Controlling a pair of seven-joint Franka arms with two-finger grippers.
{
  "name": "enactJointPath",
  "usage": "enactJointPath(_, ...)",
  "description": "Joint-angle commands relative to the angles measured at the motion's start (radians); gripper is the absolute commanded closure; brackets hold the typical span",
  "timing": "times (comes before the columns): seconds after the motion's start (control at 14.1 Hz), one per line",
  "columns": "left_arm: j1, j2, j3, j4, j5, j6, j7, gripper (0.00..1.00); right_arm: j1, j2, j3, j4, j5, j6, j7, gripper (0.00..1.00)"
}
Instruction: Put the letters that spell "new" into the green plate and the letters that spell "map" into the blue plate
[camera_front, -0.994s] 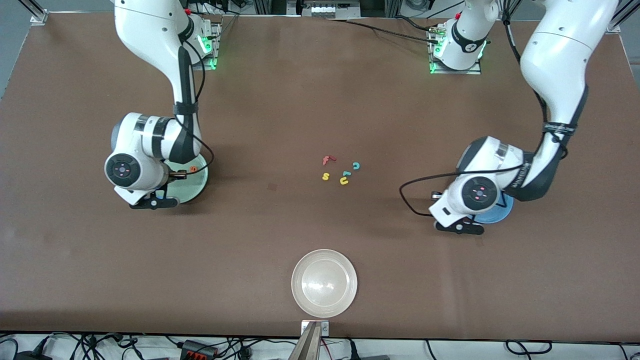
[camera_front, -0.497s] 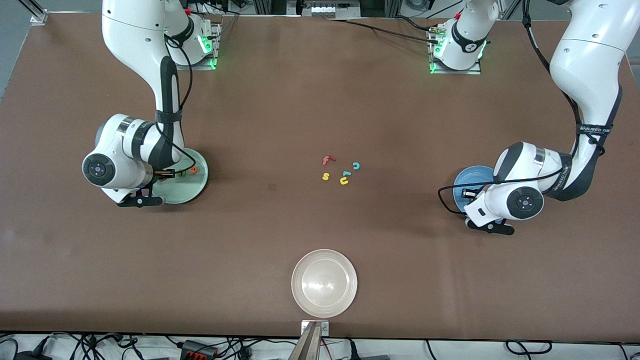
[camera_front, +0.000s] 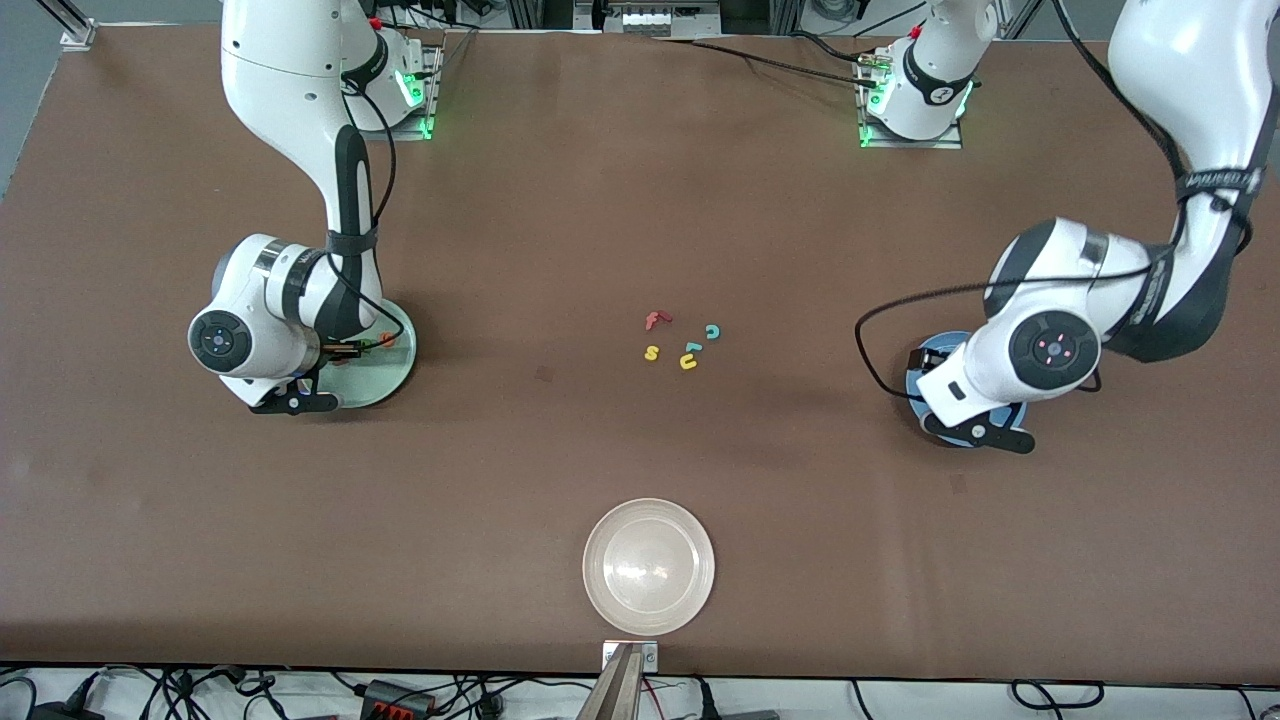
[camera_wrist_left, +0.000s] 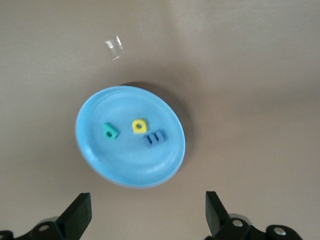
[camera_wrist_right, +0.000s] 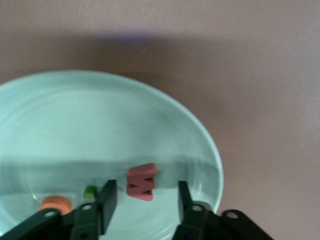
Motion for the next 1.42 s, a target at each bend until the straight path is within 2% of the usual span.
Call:
enactJointPath(0.0,0.034,-0.037,-0.070,0.092,-0.028,-0.175,0.023,0.00,0.002,-0.065,-0.084,0.072,0.012,-0.128,-0.013,0.00)
enactJointPath(0.07,0.054,-0.050,-0.088,0.127,-0.067,-0.258,0.055,0.00,0.012,-0.063,-0.139,0.141,0.012,-0.229,-0.010,0.00)
enactJointPath(0.14,0.075,-0.064,-0.093,0.153,-0.099,-0.300,0.089,0.00,-0.001,-0.063,-0.161,0.203,0.014,-0.313,-0.003,0.00)
enactJointPath(0.21,0.103,-0.086,-0.083,0.170,-0.136,-0.317,0.139,0.00,-0.011,-0.062,-0.165,0.242,0.014,-0.364,0.022,0.00)
enactJointPath(0.28,0.100,-0.154,-0.052,0.157,-0.186,-0.299,0.213,0.00,-0.021,-0.062,-0.165,0.261,0.014,-0.378,0.045,0.00)
enactJointPath(0.35,0.088,-0.190,0.023,0.152,-0.225,-0.293,0.270,0.00,-0.019,-0.062,-0.167,0.267,0.014,-0.377,0.051,0.00)
enactJointPath(0.43,0.032,-0.231,0.125,0.146,-0.283,-0.291,0.331,0.00,-0.019,-0.062,-0.167,0.269,0.014,-0.374,0.052,0.00)
enactJointPath(0.57,-0.124,-0.329,0.383,0.078,-0.384,-0.232,0.376,0.00,-0.025,-0.060,-0.168,0.290,0.058,-0.377,0.049,0.00)
enactJointPath(0.64,-0.192,-0.372,0.478,0.030,-0.409,-0.172,0.374,0.00,-0.039,-0.059,-0.168,0.293,0.069,-0.382,0.051,0.00)
enactJointPath(0.85,-0.358,-0.496,0.662,-0.140,-0.443,0.048,0.310,0.00,-0.051,-0.072,-0.139,0.307,0.078,-0.371,0.159,0.00)
enactJointPath(0.92,-0.418,-0.527,0.725,-0.186,-0.443,0.095,0.246,0.00,-0.083,-0.112,-0.079,0.325,0.052,-0.359,0.233,0.00)
enactJointPath(0.99,-0.470,-0.549,0.778,-0.214,-0.443,0.117,0.186,0.00,-0.140,-0.152,0.006,0.342,-0.015,-0.354,0.297,0.00)
enactJointPath(1.14,-0.474,-0.564,0.781,-0.222,-0.443,0.117,0.178,0.00,-0.267,-0.247,0.234,0.374,-0.242,-0.337,0.449,0.00)
enactJointPath(1.21,-0.474,-0.560,0.778,-0.222,-0.443,0.117,0.187,0.00,-0.322,-0.291,0.329,0.382,-0.334,-0.336,0.503,0.00)
enactJointPath(1.35,-0.460,-0.558,0.746,-0.242,-0.443,0.124,0.232,0.00,-0.417,-0.368,0.461,0.399,-0.468,-0.334,0.522,0.00)
